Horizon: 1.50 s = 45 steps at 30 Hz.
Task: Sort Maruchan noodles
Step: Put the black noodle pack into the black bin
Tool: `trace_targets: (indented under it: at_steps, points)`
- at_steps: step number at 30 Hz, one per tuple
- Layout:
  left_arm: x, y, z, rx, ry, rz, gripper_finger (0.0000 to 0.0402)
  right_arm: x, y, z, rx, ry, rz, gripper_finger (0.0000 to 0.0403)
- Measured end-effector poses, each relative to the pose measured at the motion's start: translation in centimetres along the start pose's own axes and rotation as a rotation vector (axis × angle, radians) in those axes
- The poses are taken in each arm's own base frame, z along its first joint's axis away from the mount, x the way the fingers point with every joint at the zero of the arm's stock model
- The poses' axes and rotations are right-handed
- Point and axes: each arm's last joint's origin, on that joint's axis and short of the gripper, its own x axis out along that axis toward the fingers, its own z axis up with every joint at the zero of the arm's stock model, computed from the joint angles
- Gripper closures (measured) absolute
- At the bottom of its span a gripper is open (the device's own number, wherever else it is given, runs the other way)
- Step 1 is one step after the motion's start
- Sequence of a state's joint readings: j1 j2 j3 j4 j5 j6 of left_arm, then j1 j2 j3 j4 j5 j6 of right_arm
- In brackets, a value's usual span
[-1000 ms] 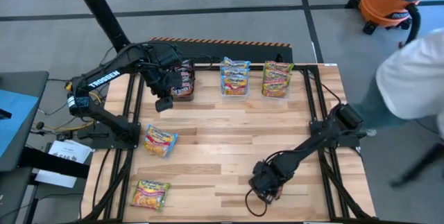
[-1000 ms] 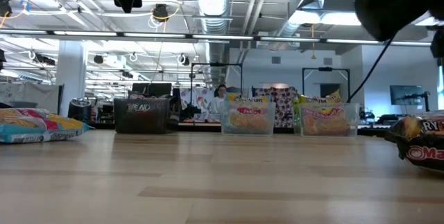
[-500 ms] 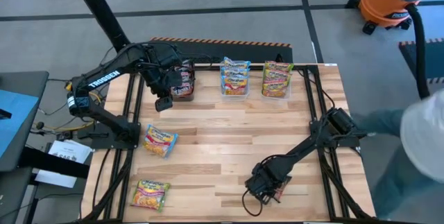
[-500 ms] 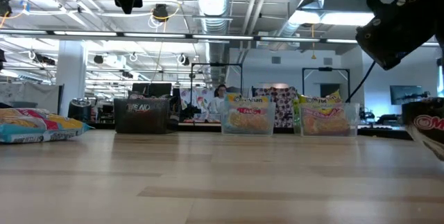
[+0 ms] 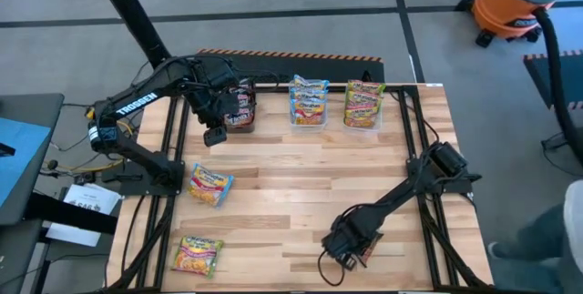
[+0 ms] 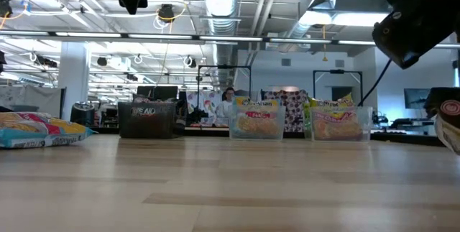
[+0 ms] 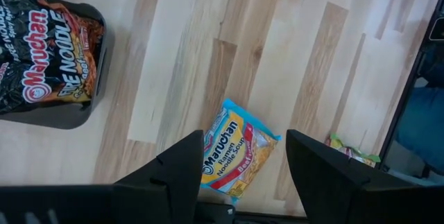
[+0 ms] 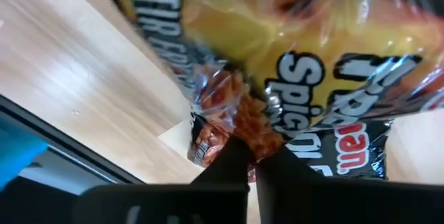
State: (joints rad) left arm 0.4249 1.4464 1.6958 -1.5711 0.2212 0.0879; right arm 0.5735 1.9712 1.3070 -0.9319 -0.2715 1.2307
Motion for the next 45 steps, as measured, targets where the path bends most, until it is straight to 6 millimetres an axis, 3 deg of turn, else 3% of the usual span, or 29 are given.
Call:
trace_targets:
  at_steps: [14, 21, 34, 45]
  points:
    - [0.0, 0.0, 0.0, -0.057, 0.000, 0.000, 0.0211, -7.2, 0.3, 1.9, -0.215, -0.264, -0.253, 0.0399]
    - [0.0, 0.0, 0.1, -0.166, -0.011, -0.001, 0.0211, -10.5, -0.1, 4.5, -0.364, -0.436, -0.346, 0.0399]
    - [-0.3, 0.1, 2.6, -0.436, -0.261, -0.047, 0.0211, -17.2, -1.6, 8.8, -0.595, -0.659, -0.511, 0.0399]
    - [-0.8, 0.1, 4.0, -0.456, -0.412, -0.091, 0.0211, -21.2, -2.5, 11.0, -0.732, -0.772, -0.563, 0.0398]
